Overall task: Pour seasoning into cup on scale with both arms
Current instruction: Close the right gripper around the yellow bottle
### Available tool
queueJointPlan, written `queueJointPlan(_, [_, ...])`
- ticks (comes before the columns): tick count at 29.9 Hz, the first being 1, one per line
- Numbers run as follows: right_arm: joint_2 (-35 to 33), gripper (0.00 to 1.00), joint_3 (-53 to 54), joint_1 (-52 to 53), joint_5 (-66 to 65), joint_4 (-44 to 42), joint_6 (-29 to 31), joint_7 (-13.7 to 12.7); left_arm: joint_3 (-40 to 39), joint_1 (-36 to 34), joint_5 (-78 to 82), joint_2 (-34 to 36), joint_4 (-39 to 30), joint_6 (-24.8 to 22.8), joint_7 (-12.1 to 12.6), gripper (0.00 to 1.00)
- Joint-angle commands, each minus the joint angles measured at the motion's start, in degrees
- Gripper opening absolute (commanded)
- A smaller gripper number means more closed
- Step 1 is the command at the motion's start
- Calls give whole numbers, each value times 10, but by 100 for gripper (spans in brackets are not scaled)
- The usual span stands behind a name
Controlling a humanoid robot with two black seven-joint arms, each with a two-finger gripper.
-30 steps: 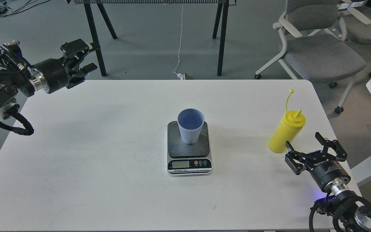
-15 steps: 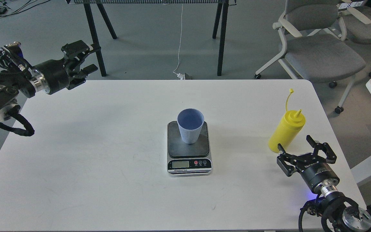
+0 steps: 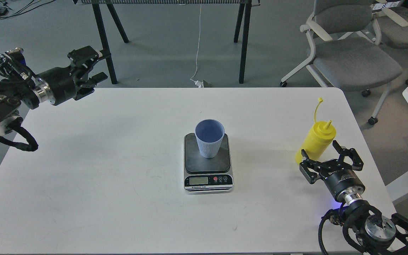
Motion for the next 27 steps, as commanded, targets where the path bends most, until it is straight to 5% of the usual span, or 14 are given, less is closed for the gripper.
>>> queueJointPlan(1, [8, 100, 1, 6, -2, -9, 0, 1, 1, 2, 0, 0, 0, 0, 0, 87])
queueJointPlan(13, [34, 95, 1, 34, -2, -41, 0, 3, 0, 3, 0, -3, 1, 0, 0, 87])
queueJointPlan(17, [37, 72, 2, 34, -17, -40, 0, 6, -1, 3, 0, -3, 1, 0, 0, 87])
queueJointPlan(22, [38, 20, 3, 33, -40, -41, 0, 15, -1, 5, 0, -2, 0, 0, 0, 87])
queueJointPlan(27, [38, 2, 3, 31, -40, -35, 0, 15, -1, 10, 0, 0, 0, 0, 0, 87])
